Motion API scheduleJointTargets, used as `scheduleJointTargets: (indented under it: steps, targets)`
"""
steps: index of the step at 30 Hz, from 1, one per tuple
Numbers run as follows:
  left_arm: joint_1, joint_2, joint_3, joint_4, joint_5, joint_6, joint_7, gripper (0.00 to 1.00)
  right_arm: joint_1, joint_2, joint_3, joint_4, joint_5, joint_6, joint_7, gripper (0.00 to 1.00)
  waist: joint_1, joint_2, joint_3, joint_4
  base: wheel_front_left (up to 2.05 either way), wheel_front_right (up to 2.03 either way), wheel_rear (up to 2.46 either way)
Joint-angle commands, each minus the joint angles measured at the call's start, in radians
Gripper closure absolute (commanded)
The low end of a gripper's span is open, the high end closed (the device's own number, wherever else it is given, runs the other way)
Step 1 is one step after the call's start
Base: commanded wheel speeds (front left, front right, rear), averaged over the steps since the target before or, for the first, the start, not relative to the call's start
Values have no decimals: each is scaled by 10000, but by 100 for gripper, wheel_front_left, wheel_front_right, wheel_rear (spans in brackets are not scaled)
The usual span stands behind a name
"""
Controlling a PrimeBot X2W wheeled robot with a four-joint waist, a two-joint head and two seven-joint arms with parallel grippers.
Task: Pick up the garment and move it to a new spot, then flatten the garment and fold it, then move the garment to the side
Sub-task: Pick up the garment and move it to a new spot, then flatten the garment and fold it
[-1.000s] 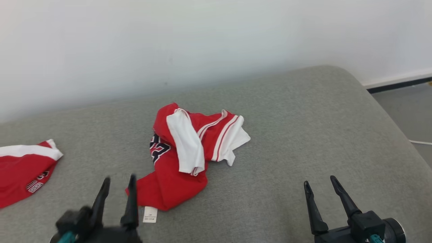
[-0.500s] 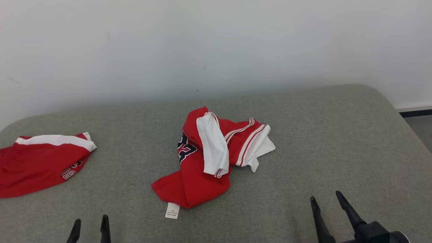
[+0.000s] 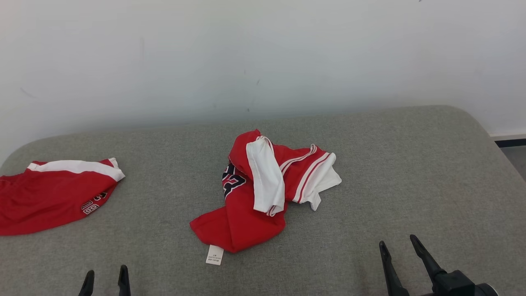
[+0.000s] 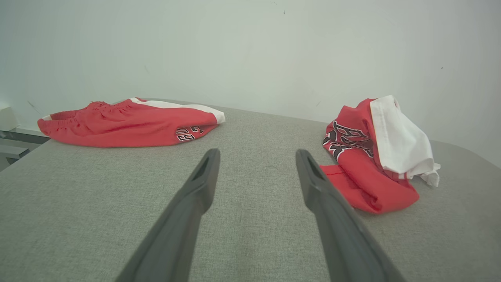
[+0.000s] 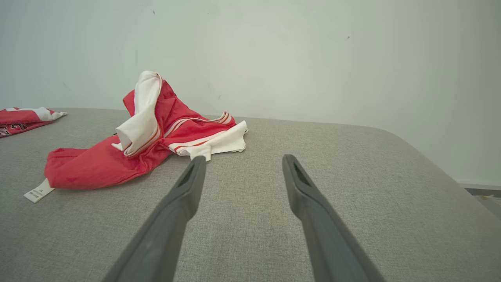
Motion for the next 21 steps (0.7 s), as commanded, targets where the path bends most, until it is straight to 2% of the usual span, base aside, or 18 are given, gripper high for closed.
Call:
scheduleJointTargets:
  steps: [1, 9, 13, 15, 21]
  targets:
    - [-64, -5, 37, -34, 123, -42, -8, 0, -7, 20, -14, -8, -3, -25, -6, 0, 1, 0, 2, -2, 0, 0, 0]
    - [-115, -25, 53, 59, 162, -46, -8, 0, -81, 117, -7, 12, 6, -25, -6, 0, 1, 0, -6, 24, 0, 0, 0]
    - [-161, -25, 34, 121, 149, -47, -9, 0, -635, 37, 387, 46, 254, -25, 105, 0, 1, 0, 68, 158, 0, 0, 0]
    - [-196, -25, -32, 145, 142, -49, -9, 0, -1160, -37, 653, 166, 637, -25, 461, 0, 1, 0, 133, 251, 0, 0, 0]
    - [-445, -17, -369, 170, 172, -50, -10, 0, -3657, -308, 1965, 1432, 1877, -25, 2654, 0, 1, 0, 422, 797, 0, 0, 0]
